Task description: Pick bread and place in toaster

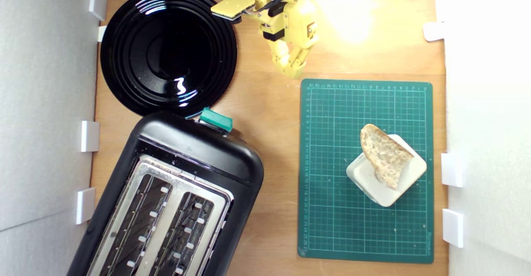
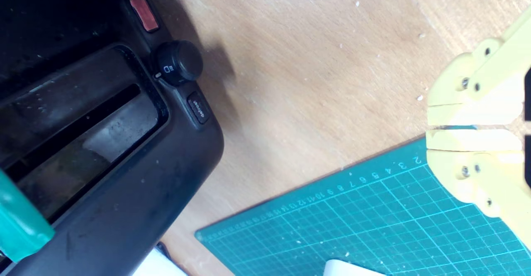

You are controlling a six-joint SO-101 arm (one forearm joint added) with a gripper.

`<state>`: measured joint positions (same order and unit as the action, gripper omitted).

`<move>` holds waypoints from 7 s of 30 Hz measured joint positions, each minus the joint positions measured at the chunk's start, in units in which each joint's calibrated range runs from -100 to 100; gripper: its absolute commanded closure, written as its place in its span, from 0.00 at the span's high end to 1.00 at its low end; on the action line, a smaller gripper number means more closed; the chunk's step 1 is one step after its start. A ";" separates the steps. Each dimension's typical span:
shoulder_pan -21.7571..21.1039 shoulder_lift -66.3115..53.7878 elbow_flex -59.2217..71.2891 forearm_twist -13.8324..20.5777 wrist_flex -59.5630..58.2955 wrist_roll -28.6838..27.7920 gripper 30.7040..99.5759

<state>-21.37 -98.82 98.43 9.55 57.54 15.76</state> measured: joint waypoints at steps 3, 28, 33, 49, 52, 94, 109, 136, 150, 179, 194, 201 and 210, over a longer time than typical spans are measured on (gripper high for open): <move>0.00 0.00 0.00 0.00 0.00 0.00 0.18; 0.00 0.00 0.00 0.00 0.00 0.00 0.18; 0.00 0.00 0.00 0.00 0.00 0.00 0.18; 0.00 0.00 0.00 0.00 0.00 0.00 0.18; 0.00 0.00 0.00 0.00 0.00 0.00 0.18; -0.18 0.00 0.00 0.00 0.00 0.00 0.19; 0.64 12.18 -0.74 0.00 -16.19 -0.47 0.19; 0.82 69.89 -1.02 0.80 -92.37 -10.19 0.20; 0.82 94.58 -2.03 7.46 -119.75 -10.82 0.20; -0.27 112.73 -7.77 7.46 -132.20 -7.09 0.62; -3.66 113.82 -11.28 3.82 -132.20 -7.09 0.87; -4.21 113.90 -12.94 3.47 -132.20 -9.16 0.87; -4.21 113.99 -12.94 3.73 -132.20 -9.47 0.87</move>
<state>-25.58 15.16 85.48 13.28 -74.66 6.29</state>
